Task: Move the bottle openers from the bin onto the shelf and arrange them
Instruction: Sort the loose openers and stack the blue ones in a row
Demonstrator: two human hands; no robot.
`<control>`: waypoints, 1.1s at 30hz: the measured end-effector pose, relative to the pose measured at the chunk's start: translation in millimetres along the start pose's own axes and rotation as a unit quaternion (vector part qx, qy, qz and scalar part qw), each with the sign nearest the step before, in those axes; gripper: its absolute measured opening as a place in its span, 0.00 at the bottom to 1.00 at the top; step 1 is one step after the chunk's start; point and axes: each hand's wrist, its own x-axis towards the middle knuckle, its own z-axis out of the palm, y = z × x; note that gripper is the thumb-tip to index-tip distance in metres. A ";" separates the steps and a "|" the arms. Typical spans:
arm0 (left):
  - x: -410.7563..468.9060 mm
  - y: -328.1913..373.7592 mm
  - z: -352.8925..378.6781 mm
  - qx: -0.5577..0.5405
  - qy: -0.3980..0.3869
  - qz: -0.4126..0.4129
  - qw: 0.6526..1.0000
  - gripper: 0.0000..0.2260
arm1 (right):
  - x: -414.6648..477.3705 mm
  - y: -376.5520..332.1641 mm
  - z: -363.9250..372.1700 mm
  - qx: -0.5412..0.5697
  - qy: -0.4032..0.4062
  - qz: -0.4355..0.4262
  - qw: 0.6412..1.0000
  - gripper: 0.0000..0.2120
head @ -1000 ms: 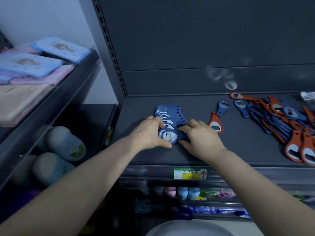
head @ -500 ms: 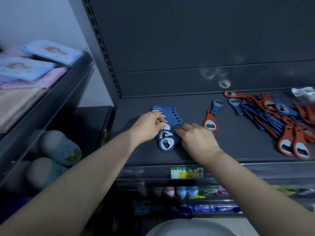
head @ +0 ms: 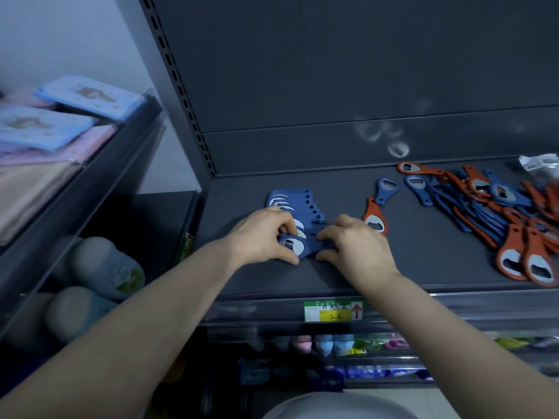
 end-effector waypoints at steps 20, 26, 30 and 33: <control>11.4 -30.4 25.8 -0.011 0.076 -0.015 0.997 0.17 | 20.3 4.5 1.2 0.106 -0.104 -0.013 0.989 0.50; 10.1 -29.4 22.5 -0.081 0.108 -0.026 0.990 0.18 | 17.0 5.6 2.5 0.031 -0.108 -0.070 0.991 0.41; 14.9 -29.0 23.8 -0.017 0.035 -0.073 0.997 0.28 | 14.4 4.3 12.5 0.046 -0.170 -0.063 0.982 0.45; 21.4 -24.9 25.3 -0.038 0.030 -0.092 0.995 0.30 | 15.6 3.6 11.3 0.042 -0.198 -0.073 0.977 0.43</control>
